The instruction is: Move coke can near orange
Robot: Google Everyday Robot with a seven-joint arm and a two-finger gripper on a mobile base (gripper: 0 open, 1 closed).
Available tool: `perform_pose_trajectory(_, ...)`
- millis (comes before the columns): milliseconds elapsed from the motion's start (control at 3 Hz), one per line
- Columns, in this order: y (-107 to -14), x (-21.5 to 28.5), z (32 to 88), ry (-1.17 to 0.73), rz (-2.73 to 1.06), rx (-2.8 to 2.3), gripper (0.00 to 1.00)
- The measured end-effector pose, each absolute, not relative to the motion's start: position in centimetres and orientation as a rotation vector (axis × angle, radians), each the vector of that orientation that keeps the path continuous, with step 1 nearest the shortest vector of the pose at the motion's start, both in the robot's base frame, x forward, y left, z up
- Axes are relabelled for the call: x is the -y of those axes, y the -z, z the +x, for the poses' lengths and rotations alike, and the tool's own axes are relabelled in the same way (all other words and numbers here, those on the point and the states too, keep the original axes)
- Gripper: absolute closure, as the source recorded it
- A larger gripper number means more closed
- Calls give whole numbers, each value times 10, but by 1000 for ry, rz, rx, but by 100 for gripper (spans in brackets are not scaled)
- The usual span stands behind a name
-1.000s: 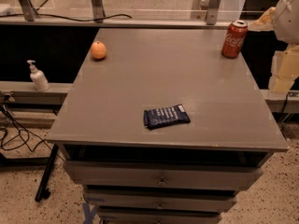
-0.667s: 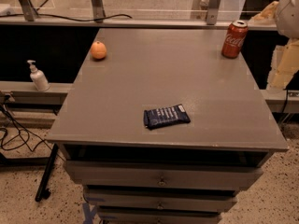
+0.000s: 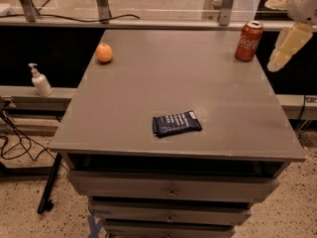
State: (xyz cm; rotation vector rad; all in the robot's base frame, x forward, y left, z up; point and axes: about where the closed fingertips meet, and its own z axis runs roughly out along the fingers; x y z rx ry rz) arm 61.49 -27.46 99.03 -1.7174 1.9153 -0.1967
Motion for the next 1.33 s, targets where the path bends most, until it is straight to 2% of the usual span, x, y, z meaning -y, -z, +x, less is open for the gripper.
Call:
perform_pose_trajectory(667, -923, 310, 684, -15, -1387, -2062, 0)
perform_pose_trajectory(1333, -908, 320, 712, -267, -945, -1988, 0)
